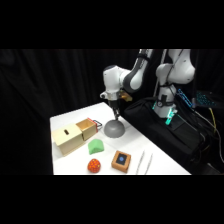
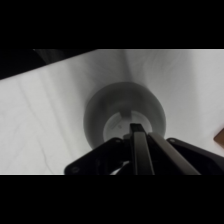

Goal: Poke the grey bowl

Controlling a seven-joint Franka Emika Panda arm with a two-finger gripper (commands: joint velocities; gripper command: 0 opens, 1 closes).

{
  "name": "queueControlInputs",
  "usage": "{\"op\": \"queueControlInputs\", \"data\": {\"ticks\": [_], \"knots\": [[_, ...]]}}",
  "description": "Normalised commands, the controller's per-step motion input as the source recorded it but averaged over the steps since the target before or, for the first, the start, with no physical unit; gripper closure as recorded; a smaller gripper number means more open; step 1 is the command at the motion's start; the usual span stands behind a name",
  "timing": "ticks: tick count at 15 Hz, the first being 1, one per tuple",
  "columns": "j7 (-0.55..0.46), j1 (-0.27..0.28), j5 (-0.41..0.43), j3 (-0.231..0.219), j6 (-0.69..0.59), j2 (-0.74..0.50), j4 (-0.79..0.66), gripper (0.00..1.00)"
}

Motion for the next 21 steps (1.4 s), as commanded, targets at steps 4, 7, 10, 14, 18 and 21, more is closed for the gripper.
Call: {"op": "queueControlInputs", "data": {"ticks": [4, 7, 10, 14, 18, 21], "knots": [[-0.32, -0.064, 0.23, 0.038, 0.23, 0.13, 0.0, 0.98], [-0.34, -0.106, 0.226, 0.068, 0.21, 0.14, 0.02, 0.98], [-0.32, -0.127, 0.196, 0.093, 0.19, 0.11, 0.01, 0.98], [-0.25, -0.106, 0.158, 0.109, 0.18, 0.04, -0.05, 0.98], [-0.14, -0.046, 0.104, 0.104, 0.18, -0.07, -0.16, 0.98], [0.01, 0.022, -0.015, 0.069, 0.13, -0.24, -0.23, 0.98]]}}
